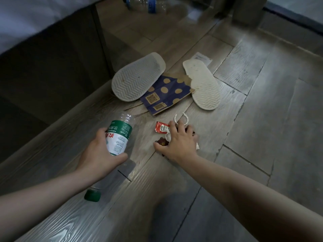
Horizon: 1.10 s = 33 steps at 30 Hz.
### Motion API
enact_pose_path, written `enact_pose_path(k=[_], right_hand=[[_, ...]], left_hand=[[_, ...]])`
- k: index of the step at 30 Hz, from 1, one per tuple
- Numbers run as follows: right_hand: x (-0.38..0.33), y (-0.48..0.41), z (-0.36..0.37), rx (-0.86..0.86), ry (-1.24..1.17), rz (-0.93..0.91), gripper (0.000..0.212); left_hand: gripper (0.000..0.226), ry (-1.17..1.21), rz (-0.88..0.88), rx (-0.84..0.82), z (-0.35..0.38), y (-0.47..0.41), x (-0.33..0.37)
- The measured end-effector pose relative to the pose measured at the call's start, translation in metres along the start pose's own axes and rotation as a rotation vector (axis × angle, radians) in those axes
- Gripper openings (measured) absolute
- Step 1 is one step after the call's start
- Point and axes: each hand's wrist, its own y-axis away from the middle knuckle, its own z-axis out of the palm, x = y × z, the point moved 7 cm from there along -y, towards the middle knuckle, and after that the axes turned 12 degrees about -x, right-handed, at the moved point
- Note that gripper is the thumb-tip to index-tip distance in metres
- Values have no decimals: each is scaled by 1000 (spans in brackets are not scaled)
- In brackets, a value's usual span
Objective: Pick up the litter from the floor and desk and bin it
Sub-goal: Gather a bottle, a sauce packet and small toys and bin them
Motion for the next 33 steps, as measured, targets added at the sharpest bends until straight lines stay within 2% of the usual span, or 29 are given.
enact_pose_path(k=[4,6,15,24,28,33], right_hand=[[-5,15,-1,167,-38,-56,77],[-4,19,-1,191,-58,-64,70],[-9,14,-3,135,-267,-24,53],[-11,18,-5,90,-332,-218,27],[-5,21,-16,123,-375,-257,13],[9,24,-24,139,-645,-178,15]], left_hand=[[89,20,-2,8,-1,-4,-1],[89,18,3,16,-1,-5,-1],[87,7,0,19,1,-8,1],[89,28,15,29,0,-6,4],[86,22,19,49,-3,-4,6],[85,27,28,46,-4,-3,6]])
